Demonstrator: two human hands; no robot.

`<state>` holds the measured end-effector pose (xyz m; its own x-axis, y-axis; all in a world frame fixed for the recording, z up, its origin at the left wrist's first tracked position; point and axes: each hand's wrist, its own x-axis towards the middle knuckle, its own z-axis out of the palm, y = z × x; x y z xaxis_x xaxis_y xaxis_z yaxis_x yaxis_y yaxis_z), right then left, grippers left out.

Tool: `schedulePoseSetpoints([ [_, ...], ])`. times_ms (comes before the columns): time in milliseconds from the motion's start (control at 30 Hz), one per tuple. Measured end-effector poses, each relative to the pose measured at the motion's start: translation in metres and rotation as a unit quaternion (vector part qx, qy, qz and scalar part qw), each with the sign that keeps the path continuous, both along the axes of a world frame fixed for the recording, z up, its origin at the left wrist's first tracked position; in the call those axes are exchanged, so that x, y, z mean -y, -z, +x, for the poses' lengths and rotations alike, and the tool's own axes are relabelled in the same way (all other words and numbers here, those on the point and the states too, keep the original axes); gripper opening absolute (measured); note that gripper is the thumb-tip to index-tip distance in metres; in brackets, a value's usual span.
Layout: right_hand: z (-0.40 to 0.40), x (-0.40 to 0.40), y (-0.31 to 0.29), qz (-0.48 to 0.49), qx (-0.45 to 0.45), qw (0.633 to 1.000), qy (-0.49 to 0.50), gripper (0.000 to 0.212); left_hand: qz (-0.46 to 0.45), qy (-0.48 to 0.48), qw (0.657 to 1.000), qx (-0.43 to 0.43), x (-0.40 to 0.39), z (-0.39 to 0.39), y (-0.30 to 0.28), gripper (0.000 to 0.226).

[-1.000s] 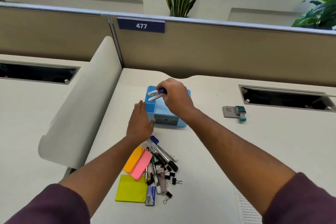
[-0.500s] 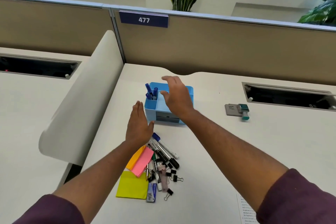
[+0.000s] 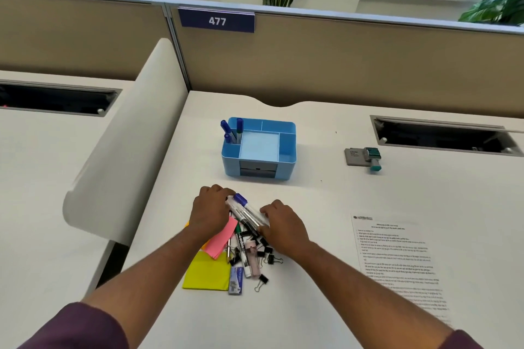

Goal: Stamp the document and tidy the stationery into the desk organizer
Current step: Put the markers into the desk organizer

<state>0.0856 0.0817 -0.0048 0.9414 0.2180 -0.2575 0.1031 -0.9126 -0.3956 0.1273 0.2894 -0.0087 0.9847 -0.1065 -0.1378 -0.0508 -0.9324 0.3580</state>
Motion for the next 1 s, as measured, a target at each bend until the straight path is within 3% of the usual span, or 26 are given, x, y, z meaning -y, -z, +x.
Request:
schedulePoseSetpoints([
  [133,-0.007,0.001,0.004,-0.042,0.03,0.999,0.0,0.035,0.03,0.019,0.999,0.013,0.002,0.001,0.001,0.036],
  [400,-0.003,0.012,0.001,-0.073,-0.023,0.997,0.01,0.034,0.099,0.103,0.988,0.053,0.003,0.006,0.0,0.024],
  [533,0.003,0.021,-0.002,0.027,-0.078,0.992,0.099,0.03,0.097,0.112,0.983,0.11,-0.002,0.005,-0.002,0.019],
  [600,0.002,0.029,-0.005,0.154,-0.111,0.961,0.199,0.025,0.077,0.087,0.985,0.131,-0.004,0.002,-0.005,0.013],
  [667,-0.004,0.035,-0.01,0.289,-0.14,0.906,0.275,0.019,0.034,0.037,0.99,0.13,-0.001,-0.005,-0.006,0.005],
  [733,-0.012,0.037,-0.018,0.402,-0.147,0.843,0.326,0.016,-0.069,-0.021,0.995,0.067,0.011,-0.018,-0.007,0.003],
  [833,-0.017,0.031,-0.03,0.532,-0.156,0.75,0.361,0.017,-0.225,-0.041,0.972,-0.047,0.045,-0.039,-0.017,0.005],
  [900,-0.019,0.028,-0.037,0.566,-0.157,0.723,0.364,0.02,-0.266,-0.009,0.961,-0.077,0.069,-0.052,-0.024,0.001],
  [1000,-0.025,0.029,-0.043,0.562,-0.137,0.743,0.337,0.022,-0.297,0.017,0.951,-0.087,0.092,-0.065,-0.031,0.006],
])
